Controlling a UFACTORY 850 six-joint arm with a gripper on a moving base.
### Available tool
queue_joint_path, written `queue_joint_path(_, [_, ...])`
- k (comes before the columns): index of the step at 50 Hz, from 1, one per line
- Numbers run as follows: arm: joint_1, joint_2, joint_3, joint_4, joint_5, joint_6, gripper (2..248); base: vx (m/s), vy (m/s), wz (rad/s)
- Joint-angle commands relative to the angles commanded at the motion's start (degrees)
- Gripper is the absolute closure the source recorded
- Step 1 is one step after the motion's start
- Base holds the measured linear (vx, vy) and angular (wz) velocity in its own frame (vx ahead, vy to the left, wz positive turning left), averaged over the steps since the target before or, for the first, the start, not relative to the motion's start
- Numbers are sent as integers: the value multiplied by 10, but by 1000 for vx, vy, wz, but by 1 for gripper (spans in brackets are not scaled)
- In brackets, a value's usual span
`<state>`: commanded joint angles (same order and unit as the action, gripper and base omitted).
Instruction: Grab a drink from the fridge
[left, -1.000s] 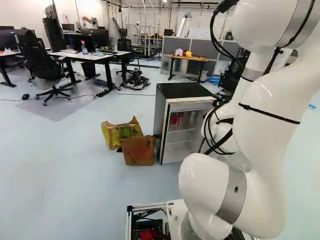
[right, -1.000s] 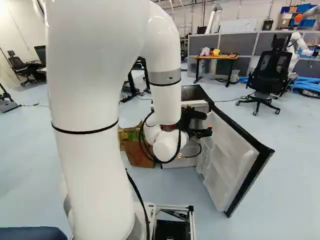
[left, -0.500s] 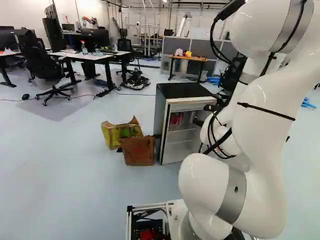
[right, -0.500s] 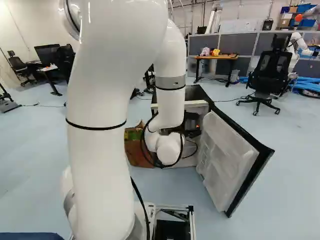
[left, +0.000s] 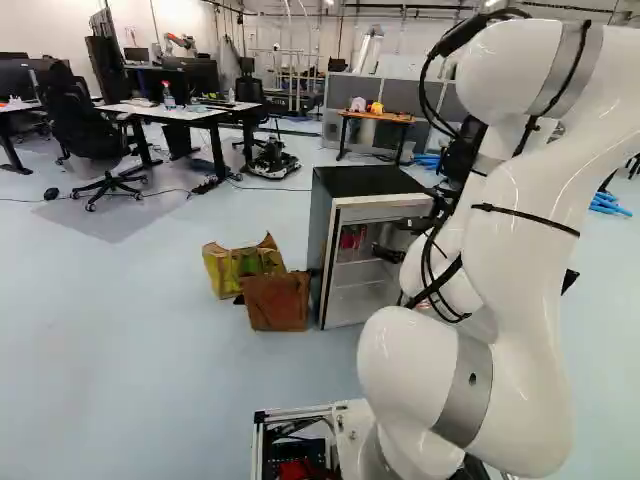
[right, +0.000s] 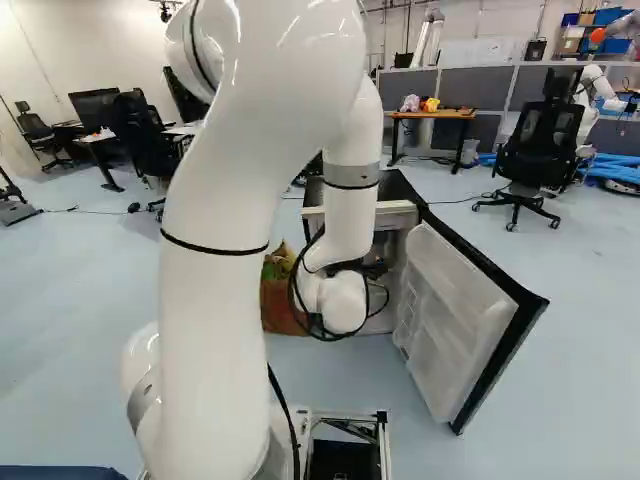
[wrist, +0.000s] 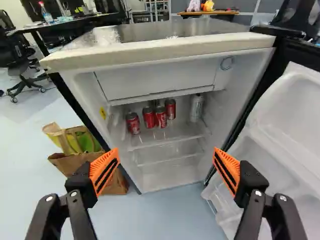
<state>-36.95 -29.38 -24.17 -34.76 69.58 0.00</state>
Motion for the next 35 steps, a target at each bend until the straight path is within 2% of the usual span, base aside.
queue_joint_path(35, [23, -105, -84, -2, 0, 0, 3, 0, 0, 0])
